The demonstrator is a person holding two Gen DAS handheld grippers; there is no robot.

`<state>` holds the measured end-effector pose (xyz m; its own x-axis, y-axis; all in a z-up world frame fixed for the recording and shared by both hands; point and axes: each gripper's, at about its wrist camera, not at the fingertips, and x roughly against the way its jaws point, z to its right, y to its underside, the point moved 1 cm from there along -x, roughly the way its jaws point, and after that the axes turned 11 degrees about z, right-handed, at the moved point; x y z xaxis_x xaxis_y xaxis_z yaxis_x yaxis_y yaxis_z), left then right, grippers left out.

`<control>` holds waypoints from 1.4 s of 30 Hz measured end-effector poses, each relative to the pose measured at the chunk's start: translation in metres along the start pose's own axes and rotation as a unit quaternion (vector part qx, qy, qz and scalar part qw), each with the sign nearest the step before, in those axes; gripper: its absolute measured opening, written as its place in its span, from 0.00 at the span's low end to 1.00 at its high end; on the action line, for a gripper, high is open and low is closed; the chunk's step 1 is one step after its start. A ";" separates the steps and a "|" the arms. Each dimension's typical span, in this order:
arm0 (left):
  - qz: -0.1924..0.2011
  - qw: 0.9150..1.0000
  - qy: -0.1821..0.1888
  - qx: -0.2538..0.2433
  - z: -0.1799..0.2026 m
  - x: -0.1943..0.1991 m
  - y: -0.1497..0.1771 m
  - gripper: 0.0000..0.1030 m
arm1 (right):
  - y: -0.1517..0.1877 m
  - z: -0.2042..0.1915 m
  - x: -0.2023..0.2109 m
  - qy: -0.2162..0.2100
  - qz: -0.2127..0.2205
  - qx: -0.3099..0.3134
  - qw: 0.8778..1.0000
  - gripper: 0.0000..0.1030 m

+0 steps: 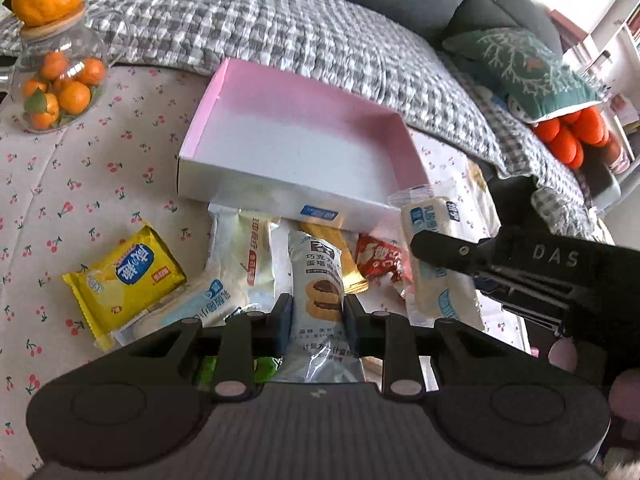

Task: Organize snacks
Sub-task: 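Carry both bars into the pink box and open both tools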

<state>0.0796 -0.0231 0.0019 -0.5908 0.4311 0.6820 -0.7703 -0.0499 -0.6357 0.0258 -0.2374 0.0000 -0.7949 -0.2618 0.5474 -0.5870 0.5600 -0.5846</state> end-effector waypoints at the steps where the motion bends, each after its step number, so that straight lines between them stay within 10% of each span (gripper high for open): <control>1: 0.003 1.000 0.001 0.000 0.000 0.001 0.000 0.24 | -0.002 0.002 0.001 -0.002 0.002 -0.006 1.000 0.18; 14: 0.056 0.998 0.018 -0.003 0.005 -0.008 -0.043 0.24 | -0.040 0.018 -0.019 -0.024 0.020 -0.062 0.998 0.18; 42: 0.123 0.979 -0.096 -0.132 -0.017 -0.124 -0.090 0.26 | -0.074 0.043 -0.133 -0.021 0.050 -0.018 0.998 0.23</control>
<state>0.2258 -0.0570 -0.0313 -0.8046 0.2564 0.5357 -0.5251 0.1144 -0.8433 0.1685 -0.2774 -0.0555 -0.8552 -0.2352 0.4618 -0.4995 0.6121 -0.6131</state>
